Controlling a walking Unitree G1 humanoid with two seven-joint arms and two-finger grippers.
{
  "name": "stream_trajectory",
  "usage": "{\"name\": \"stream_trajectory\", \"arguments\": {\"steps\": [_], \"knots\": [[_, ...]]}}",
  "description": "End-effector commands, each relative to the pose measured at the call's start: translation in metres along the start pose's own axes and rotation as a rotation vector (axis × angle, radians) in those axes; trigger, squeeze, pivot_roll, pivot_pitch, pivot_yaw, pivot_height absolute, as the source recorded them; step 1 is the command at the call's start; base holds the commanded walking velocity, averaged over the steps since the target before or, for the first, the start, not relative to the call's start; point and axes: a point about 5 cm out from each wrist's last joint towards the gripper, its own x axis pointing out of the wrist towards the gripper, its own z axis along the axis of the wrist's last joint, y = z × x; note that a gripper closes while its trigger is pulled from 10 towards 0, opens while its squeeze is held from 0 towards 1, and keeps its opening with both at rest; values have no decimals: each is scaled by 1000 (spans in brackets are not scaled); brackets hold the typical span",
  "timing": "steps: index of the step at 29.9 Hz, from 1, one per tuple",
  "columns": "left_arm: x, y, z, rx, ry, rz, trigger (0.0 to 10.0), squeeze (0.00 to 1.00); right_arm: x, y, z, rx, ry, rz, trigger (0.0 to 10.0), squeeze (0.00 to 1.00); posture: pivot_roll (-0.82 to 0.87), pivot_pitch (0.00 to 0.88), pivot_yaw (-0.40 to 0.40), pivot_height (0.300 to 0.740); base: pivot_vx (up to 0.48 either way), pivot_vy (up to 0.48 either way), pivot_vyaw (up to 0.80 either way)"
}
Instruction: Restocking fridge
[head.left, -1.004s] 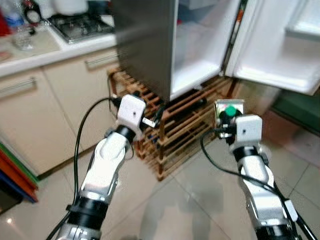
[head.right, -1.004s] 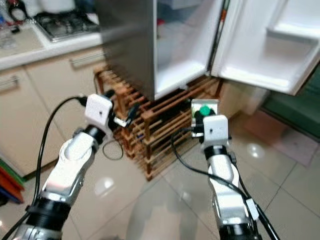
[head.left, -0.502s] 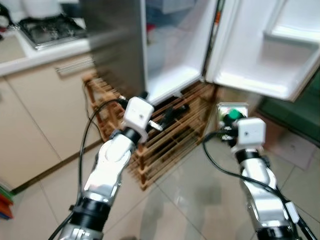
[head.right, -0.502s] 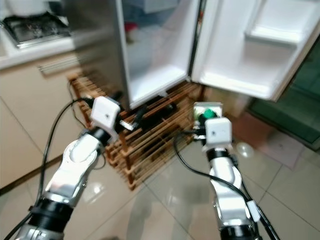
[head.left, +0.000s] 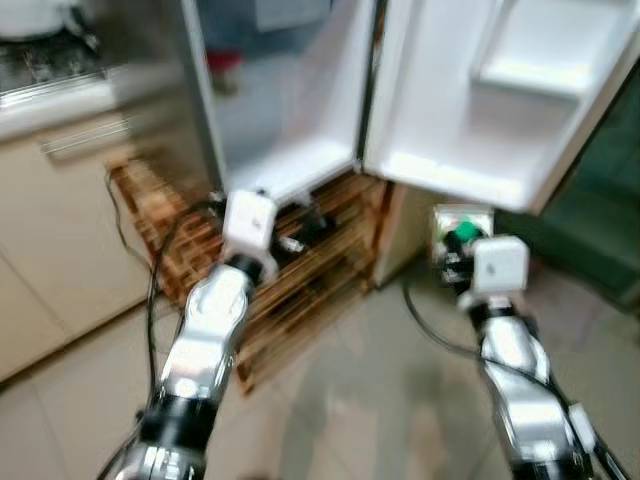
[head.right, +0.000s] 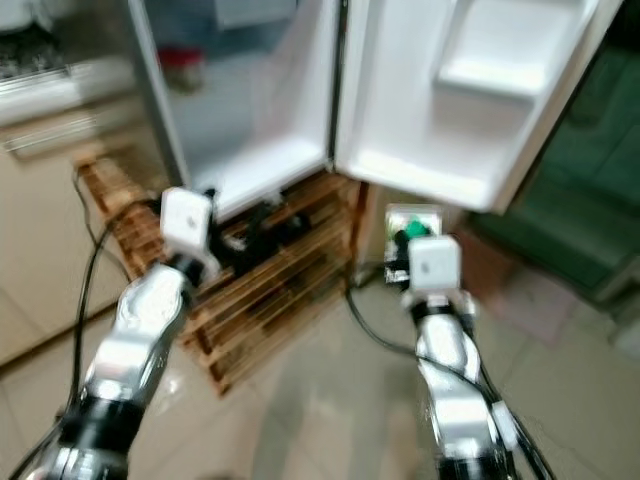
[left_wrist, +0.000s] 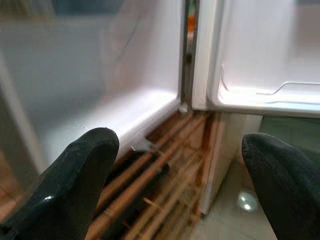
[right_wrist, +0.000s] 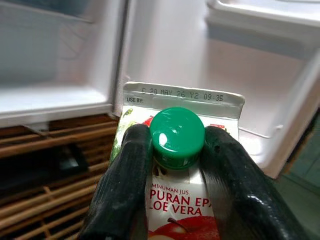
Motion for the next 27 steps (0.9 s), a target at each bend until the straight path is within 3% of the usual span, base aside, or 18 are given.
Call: {"name": "stream_trajectory", "arguments": {"steps": [1, 8, 12, 21, 27], "knots": [[1, -5, -6, -56, 42, 12, 10000, 0, 0, -9, 3, -5, -10, -25, 0, 0, 13, 11, 4, 724, 371, -300, 0], [-1, 0, -18, -35, 112, 52, 10000, 0, 0, -6, 3, 5, -11, -10, 0, 0, 16, 10, 3, 724, 244, -220, 0], [-1, 1, -18, -23, 113, 70, 10000, 0, 1, -6, 2, -10, -1, -6, 0, 0, 15, 9, 4, 724, 0, 0, 784], [1, -5, -6, 9, 39, 47, 10000, 0, 1, -7, -1, -14, 13, -7, 0, 0, 14, 2, 2, 724, 0, 0, 736], [1, -10, 0, 23, 2, 48, 10000, 0, 2, -8, -2, -20, 21, -4, 0, 0, 16, 0, -1, 724, 328, -200, 694]]}}
